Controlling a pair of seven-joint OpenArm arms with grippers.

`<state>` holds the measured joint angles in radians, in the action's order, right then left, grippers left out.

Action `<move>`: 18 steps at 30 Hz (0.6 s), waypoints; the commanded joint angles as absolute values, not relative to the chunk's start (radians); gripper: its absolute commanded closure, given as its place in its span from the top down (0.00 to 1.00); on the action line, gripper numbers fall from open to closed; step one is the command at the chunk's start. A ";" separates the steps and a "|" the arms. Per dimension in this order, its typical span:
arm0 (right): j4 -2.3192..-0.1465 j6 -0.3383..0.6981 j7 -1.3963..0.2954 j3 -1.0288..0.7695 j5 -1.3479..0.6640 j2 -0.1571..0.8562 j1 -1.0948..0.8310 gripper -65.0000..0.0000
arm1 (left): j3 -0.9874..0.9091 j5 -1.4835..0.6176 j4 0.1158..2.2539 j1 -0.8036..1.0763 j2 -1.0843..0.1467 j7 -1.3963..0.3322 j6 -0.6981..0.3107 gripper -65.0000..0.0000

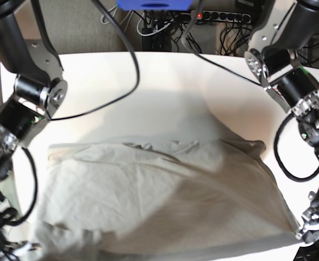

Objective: Layout the t-shirt on the table in an organized manner, then fold the t-shirt properly
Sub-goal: 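Carry the raised edge over the t-shirt toward the hem with both grippers, then lower the folded edge onto the hem with both grippers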

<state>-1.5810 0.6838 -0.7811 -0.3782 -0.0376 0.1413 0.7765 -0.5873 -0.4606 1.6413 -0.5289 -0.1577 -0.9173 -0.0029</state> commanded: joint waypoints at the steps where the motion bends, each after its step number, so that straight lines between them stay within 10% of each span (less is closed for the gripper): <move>1: -1.563 0.698 -0.737 -0.378 -0.044 0.151 0.814 0.00 | -0.581 -0.469 1.638 -0.562 -0.179 -0.872 0.012 0.00; 18: -1.155 0.698 -0.578 -0.378 -0.042 0.156 0.854 0.00 | -0.479 -0.469 1.345 -0.556 -0.211 -0.654 0.012 0.00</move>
